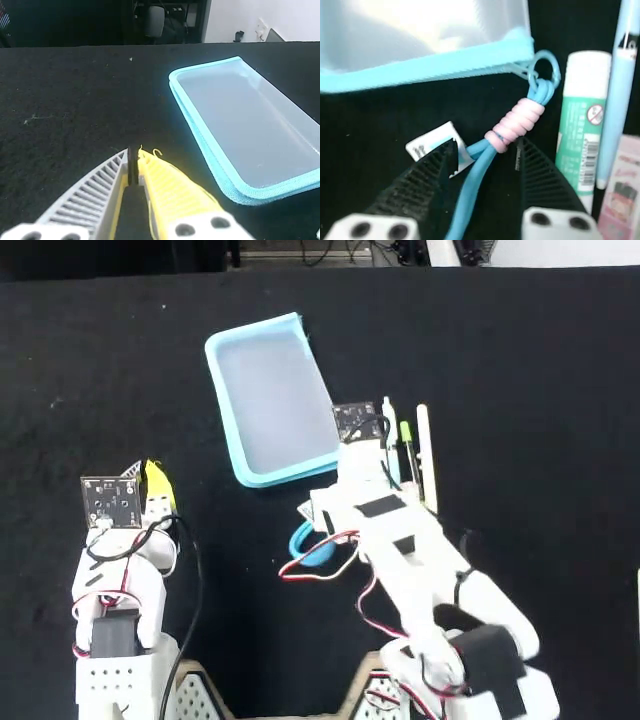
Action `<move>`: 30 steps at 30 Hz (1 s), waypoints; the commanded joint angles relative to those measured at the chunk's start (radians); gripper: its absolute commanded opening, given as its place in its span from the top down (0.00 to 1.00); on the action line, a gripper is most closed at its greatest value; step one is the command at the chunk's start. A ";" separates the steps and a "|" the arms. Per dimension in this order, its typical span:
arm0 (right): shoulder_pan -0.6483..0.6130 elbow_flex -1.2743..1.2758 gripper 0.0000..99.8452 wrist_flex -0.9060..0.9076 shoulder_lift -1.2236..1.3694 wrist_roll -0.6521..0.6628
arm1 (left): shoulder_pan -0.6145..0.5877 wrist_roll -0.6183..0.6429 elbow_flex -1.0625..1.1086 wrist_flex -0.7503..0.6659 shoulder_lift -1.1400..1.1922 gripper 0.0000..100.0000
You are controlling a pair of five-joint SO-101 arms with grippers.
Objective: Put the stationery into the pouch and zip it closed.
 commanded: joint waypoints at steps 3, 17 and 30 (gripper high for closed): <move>0.049 -0.165 0.81 0.051 0.094 -0.158 | 0.008 0.005 0.021 0.005 -0.002 0.95; 0.087 -0.410 0.99 0.460 0.206 0.189 | 0.007 0.003 0.021 0.023 -0.002 0.95; -0.052 -0.113 0.98 0.601 -0.114 0.729 | 0.004 0.002 0.021 0.023 -0.002 0.95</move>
